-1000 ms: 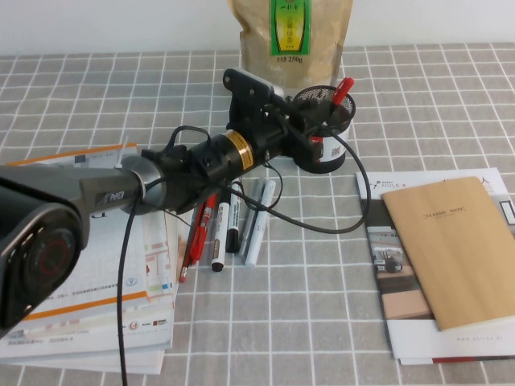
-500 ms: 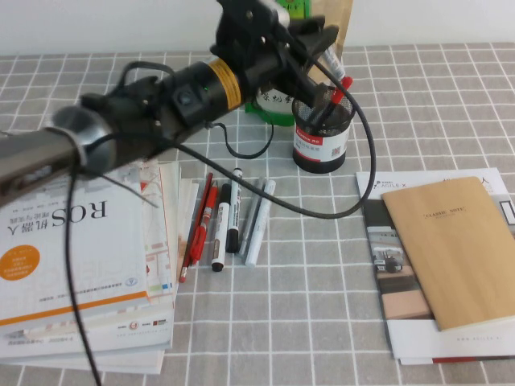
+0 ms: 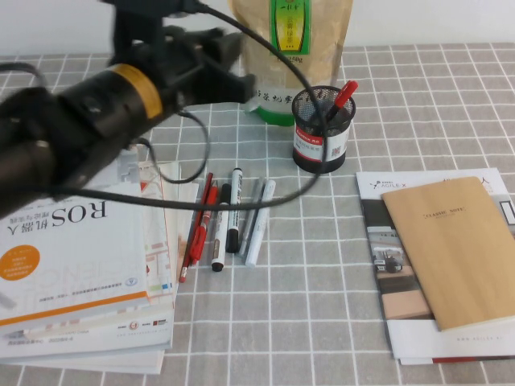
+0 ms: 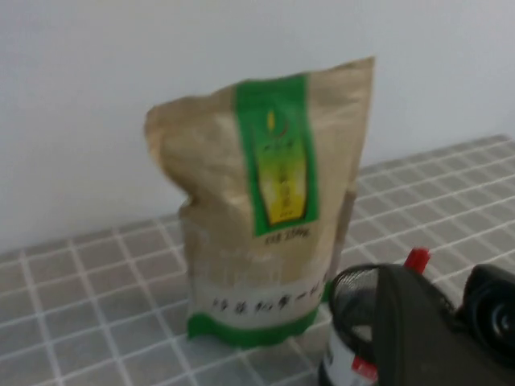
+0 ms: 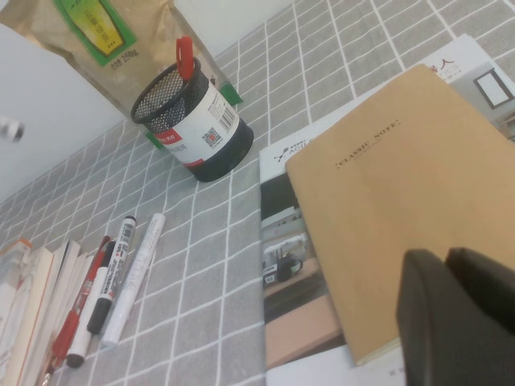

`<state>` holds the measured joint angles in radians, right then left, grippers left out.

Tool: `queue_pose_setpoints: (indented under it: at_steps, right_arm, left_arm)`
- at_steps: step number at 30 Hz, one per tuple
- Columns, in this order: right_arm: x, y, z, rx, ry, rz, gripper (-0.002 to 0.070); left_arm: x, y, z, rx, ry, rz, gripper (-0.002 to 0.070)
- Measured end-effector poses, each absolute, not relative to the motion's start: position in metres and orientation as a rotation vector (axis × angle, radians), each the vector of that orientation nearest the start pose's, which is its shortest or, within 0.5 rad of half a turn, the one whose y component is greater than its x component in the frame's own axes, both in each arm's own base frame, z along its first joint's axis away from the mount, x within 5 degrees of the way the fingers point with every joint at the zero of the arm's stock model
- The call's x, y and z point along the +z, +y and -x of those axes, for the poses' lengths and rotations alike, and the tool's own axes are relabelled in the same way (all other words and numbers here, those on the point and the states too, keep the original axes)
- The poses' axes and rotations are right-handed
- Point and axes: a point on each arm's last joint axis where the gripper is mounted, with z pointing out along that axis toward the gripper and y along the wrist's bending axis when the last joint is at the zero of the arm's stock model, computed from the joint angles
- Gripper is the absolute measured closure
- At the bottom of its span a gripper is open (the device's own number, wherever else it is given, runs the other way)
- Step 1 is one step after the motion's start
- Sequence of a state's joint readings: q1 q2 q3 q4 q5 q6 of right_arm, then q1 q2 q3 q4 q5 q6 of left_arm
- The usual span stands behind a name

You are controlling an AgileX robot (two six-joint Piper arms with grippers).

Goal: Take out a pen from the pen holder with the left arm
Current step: 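Take a marker out of the pen holder and lay it on the table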

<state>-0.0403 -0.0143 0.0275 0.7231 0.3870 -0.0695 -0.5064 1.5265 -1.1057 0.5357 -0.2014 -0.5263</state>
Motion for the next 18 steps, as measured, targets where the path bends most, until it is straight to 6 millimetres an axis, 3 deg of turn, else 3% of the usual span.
queue_pose_setpoints:
  at_steps: [7,9,15,18]
  right_arm:
    - [0.179,0.021,-0.052,0.635,1.785,-0.412,0.0689]
    - [0.179,0.021,-0.052,0.635,1.785,-0.412,0.0689]
    - [0.179,0.021,-0.052,0.635,1.785,-0.412,0.0689]
    - [0.179,0.021,-0.052,0.635,1.785,-0.412,0.0689]
  left_arm:
    - [0.339,-0.171,-0.276,-0.287,1.910,-0.582,0.0576]
    - [0.332,-0.173,-0.269,-0.321,2.016,-0.627,0.0576]
    - [0.317,-0.195,-0.253,-0.533,2.273,-1.005,0.0576]
    - [0.311,-0.195,-0.260,-0.473,2.357,-1.017,0.0576]
